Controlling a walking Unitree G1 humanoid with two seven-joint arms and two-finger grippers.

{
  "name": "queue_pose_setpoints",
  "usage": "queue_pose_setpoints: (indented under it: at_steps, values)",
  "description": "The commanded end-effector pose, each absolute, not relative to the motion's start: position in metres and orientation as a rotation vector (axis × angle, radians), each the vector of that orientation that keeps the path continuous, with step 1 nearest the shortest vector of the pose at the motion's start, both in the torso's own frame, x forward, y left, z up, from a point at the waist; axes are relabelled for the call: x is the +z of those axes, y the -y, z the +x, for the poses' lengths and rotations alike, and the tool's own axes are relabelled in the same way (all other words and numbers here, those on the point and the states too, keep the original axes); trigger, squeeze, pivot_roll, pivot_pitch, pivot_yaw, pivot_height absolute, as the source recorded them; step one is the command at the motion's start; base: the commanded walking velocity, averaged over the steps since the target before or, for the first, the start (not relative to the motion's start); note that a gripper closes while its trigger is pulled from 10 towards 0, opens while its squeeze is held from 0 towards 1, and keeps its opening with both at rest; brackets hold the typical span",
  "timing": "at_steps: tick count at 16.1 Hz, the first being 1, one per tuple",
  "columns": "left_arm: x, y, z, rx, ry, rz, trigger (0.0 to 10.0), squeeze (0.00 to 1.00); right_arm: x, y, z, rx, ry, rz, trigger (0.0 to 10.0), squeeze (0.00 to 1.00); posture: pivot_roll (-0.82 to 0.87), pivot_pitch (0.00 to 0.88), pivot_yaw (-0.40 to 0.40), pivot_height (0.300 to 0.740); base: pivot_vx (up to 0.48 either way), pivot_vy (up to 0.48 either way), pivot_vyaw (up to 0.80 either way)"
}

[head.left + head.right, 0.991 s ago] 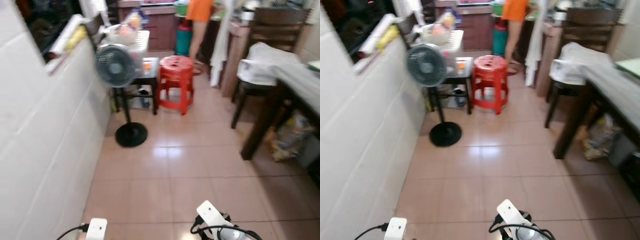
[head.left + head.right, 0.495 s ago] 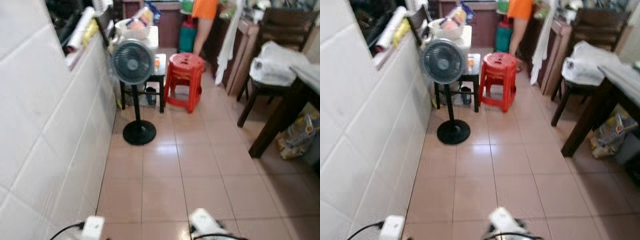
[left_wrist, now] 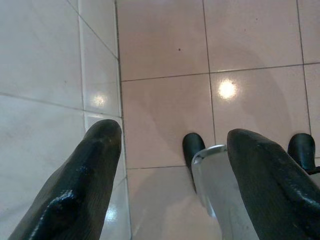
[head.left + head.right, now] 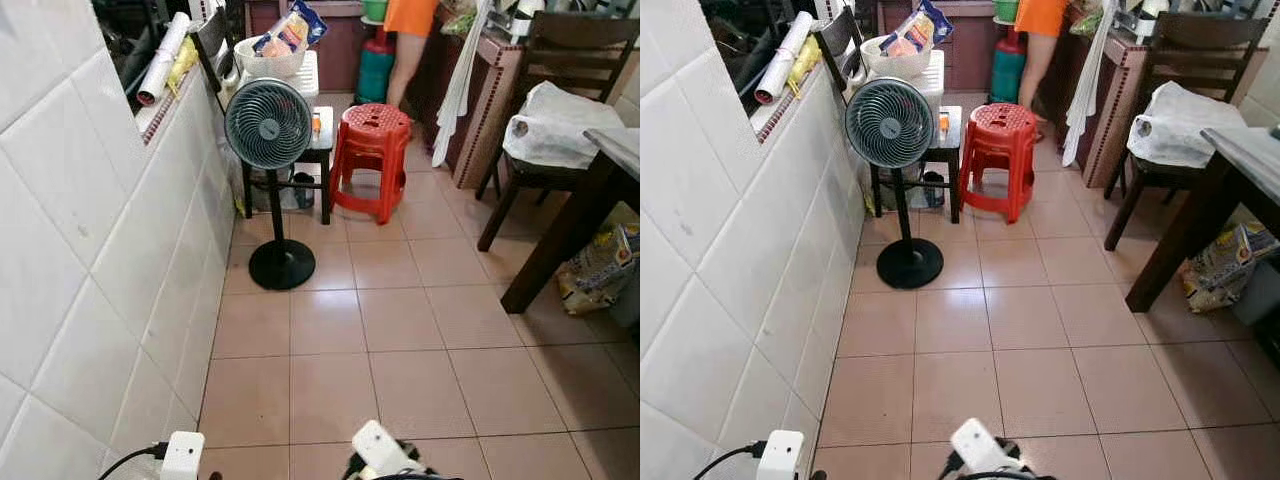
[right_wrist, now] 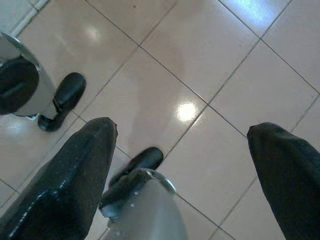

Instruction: Setting the table

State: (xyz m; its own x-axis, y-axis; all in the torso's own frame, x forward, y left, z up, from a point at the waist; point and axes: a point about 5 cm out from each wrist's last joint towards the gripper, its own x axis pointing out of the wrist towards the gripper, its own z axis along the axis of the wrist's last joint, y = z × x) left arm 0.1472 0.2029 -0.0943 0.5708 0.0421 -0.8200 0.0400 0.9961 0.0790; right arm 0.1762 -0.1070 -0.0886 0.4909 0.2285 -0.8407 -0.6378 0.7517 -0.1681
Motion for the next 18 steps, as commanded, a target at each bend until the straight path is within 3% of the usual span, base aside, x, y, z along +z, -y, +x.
queue_pose_setpoints:
  at_steps: [1,9,16,18]
  values:
    - [-0.094,-0.203,0.148,0.002,-0.956,0.083,10.0,0.00,-0.090,0.109,0.174,0.547,-0.928,-0.511,10.0,0.00,-0.01,0.000,0.010,0.740,0.000,0.000,0.00]
    - [-0.095,-0.203,0.146,-0.021,-0.966,0.092,10.0,0.00,-0.097,0.121,0.159,0.549,-0.953,-0.550,10.0,0.00,-0.01,0.000,0.012,0.740,0.283,0.155,0.00]
    - [-0.095,-0.203,0.146,-0.029,-0.971,0.101,10.0,0.00,-0.094,0.126,0.167,0.553,-0.938,-0.554,10.0,0.00,-0.01,0.000,0.013,0.740,0.322,0.273,0.00]
    - [-0.095,-0.203,0.145,-0.030,-0.972,0.101,10.0,0.00,-0.088,0.138,0.180,0.538,-0.927,-0.560,10.0,0.00,-0.01,0.000,0.011,0.740,0.313,0.296,0.00]
